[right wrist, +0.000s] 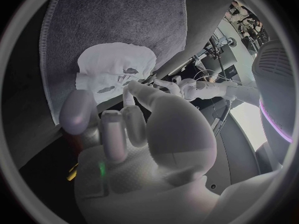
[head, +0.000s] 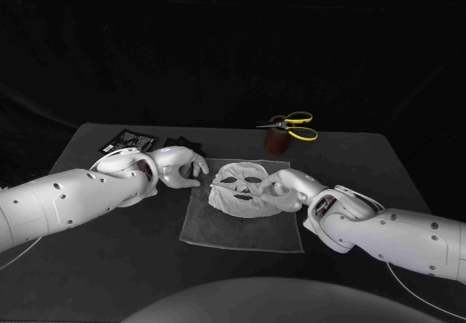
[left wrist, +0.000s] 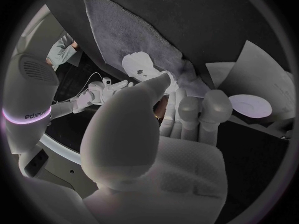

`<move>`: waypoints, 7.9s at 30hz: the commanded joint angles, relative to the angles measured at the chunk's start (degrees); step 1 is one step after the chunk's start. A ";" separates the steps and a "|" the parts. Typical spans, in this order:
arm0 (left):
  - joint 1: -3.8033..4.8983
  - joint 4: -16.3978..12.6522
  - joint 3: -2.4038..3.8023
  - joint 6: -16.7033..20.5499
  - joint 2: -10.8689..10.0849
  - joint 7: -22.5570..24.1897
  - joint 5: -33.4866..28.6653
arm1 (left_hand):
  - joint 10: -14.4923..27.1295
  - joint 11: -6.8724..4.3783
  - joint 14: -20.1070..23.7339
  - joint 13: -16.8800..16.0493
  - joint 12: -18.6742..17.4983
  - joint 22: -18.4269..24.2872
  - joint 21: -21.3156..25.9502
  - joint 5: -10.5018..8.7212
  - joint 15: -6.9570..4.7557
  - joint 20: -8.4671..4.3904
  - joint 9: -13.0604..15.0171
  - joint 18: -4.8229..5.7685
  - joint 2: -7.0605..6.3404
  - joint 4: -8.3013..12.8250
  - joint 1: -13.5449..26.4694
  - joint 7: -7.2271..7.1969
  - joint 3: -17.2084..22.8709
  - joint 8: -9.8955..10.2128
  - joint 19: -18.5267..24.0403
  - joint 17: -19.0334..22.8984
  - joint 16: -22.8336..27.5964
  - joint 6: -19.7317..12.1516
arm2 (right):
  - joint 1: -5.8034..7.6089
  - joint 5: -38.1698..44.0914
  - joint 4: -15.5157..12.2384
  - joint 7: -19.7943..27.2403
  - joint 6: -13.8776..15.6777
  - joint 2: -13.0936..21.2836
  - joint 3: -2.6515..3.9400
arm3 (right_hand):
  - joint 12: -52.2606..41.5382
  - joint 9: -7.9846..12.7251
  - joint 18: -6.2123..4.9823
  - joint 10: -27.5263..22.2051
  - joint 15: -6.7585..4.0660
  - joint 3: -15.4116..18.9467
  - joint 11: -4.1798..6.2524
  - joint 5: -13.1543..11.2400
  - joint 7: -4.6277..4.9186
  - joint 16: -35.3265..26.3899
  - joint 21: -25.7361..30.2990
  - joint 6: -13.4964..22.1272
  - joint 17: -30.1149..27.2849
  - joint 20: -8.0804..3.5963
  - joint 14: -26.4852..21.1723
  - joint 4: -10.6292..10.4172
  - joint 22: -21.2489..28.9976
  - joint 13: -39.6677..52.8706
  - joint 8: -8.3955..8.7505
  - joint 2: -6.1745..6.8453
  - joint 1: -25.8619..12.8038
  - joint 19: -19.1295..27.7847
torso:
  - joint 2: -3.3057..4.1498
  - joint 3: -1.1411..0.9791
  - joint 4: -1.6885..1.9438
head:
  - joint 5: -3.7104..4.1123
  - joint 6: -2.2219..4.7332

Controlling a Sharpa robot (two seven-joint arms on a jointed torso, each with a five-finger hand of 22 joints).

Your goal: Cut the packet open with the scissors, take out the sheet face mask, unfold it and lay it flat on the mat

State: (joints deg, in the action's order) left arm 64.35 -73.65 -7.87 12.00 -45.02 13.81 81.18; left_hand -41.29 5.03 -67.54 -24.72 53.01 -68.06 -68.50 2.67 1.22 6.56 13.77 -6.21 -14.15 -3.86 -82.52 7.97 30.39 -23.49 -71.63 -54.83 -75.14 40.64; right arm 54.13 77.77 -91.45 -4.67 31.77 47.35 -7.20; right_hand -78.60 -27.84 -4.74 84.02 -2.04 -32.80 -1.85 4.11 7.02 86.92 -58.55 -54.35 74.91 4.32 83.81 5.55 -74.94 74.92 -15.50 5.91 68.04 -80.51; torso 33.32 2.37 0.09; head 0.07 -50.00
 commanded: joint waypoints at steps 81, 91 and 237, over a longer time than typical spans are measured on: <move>-3.13 -17.34 -2.48 7.92 -2.44 -33.98 -16.57 | -31.21 -2.23 -22.16 -30.50 22.94 -12.90 -13.45 0.14 -2.23 -2.18 0.99 3.49 0.61 -12.59 5.19 -0.54 -12.40 -9.13 -12.72 -34.19 -14.55 7.28 | -1.02 -5.79 -5.47 -14.24 0.32 6.26 -1.06 | -0.36 0.31 -0.61 0.67 0.13 6.18 -0.14 -0.35 -0.36 0.37 -1.19 -1.48 9.69 -0.14 4.99 -4.50 -7.80 8.00 0.54 2.25 -4.15 -0.45 | -0.09 -0.17 -0.09 | 1.13 0.00; -3.13 -16.68 -2.48 6.37 -1.52 -36.42 -14.61 | -32.36 -2.33 -22.25 -32.73 23.97 -13.02 -13.58 0.14 -2.29 -2.17 0.94 3.51 1.57 -12.70 4.87 -0.66 -12.95 -9.27 -12.80 -34.49 -14.65 7.81 | -1.03 -4.95 -5.40 -14.81 -0.32 6.15 -1.06 | -0.37 0.24 -0.61 0.67 0.06 6.32 -0.04 -0.38 -0.49 0.37 -1.16 -1.84 9.68 -0.18 4.99 -4.61 -7.79 7.99 0.38 2.22 -3.97 -0.45 | -0.07 -0.18 -0.12 | 1.14 0.00; -3.22 -17.43 -2.42 4.17 -1.11 -35.09 -8.11 | -32.32 -2.80 -22.31 -35.89 20.60 -12.66 -13.10 0.20 -2.69 -2.60 4.12 3.44 0.99 -9.68 0.34 -1.16 -12.34 -8.20 -12.71 -34.71 -14.68 9.67 | -1.10 4.16 -6.63 7.75 7.31 4.89 -1.11 | -0.36 1.01 -0.48 0.50 0.12 4.92 -0.20 0.72 -0.18 0.37 -1.37 -1.72 9.71 -0.29 4.98 -2.94 -7.96 7.80 1.67 1.15 2.16 -0.63 | -0.11 -0.15 -0.09 | 0.97 0.00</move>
State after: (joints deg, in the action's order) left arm 61.14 -91.03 -10.30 18.35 -46.20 -19.95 71.37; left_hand -73.24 2.15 -84.04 -60.49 73.46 -75.00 -81.38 2.87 -1.14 4.10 17.93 -3.48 -12.96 -13.16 -82.04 6.78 18.10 -32.07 -83.55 -74.94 -89.63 50.07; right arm 53.06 81.07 -98.05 3.50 39.04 52.26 -8.32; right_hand -78.93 -26.88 -4.71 83.92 -2.05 -27.98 -1.75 4.65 6.73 86.91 -59.90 -56.09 74.90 3.70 83.81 2.32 -74.94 74.95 -14.05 6.95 69.84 -81.12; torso 33.24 2.19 0.01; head 1.02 -50.00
